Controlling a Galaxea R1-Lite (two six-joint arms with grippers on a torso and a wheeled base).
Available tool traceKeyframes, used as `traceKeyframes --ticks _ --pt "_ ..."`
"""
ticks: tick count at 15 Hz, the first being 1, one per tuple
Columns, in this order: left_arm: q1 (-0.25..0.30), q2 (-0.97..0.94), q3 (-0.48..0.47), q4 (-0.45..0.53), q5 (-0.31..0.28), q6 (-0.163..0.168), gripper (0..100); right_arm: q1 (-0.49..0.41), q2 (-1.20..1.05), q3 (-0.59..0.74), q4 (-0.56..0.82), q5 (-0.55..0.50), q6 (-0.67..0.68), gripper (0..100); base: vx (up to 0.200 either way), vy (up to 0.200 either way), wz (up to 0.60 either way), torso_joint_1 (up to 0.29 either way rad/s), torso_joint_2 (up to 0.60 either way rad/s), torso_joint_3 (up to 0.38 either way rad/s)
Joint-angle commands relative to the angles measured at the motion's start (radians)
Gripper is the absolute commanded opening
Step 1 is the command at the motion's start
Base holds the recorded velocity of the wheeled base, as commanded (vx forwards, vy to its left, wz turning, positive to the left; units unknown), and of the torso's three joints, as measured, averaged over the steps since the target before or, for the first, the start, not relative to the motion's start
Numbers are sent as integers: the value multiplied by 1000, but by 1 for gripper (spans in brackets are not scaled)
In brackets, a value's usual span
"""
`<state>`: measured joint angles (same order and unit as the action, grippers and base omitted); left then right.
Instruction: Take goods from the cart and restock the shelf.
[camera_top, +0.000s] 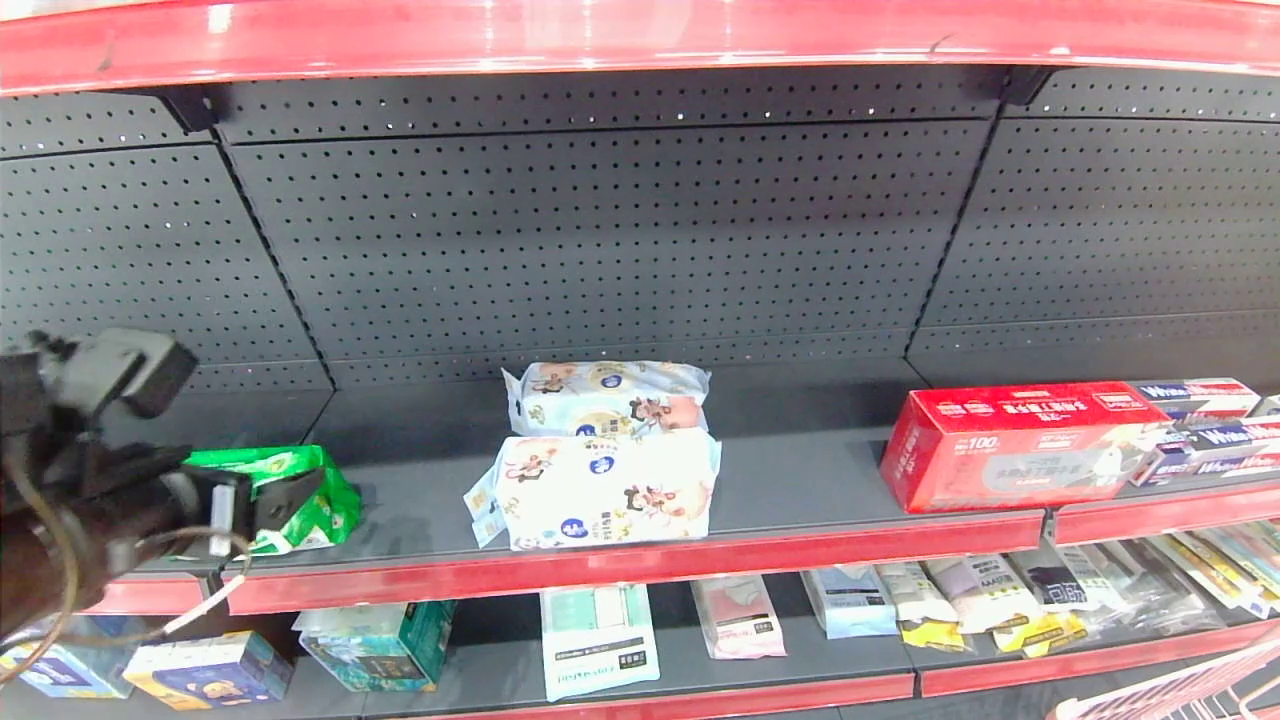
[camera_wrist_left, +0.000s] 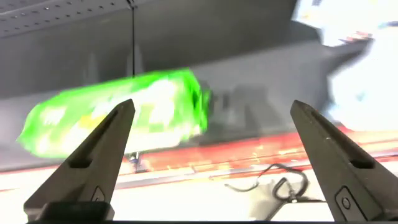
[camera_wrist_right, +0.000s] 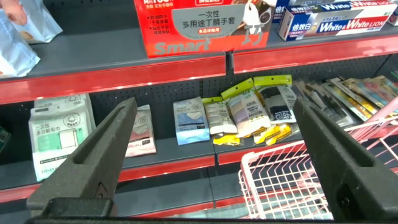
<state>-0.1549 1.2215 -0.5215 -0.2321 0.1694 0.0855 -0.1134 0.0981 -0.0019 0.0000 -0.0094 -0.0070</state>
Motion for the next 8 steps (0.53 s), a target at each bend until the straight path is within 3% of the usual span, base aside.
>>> traceKeyframes --ticks 1,3,5,6,8 --pt "81 -708 317 203 -199 -12 100 0 2 0 0 0 -1 100 0 0 0 0 0 0" --pt "78 -820 370 221 -208 -15 100 0 2 0 0 0 -1 100 0 0 0 0 0 0" --pt "41 -1021 475 229 -218 -12 100 0 2 -1 0 0 -1 100 0 0 0 0 0 0" --pt "40 -1131 521 228 -214 -27 100 0 2 -1 0 0 -1 100 0 0 0 0 0 0" --pt "40 -1128 521 229 -166 -105 100 0 2 0 0 0 -1 100 0 0 0 0 0 0"
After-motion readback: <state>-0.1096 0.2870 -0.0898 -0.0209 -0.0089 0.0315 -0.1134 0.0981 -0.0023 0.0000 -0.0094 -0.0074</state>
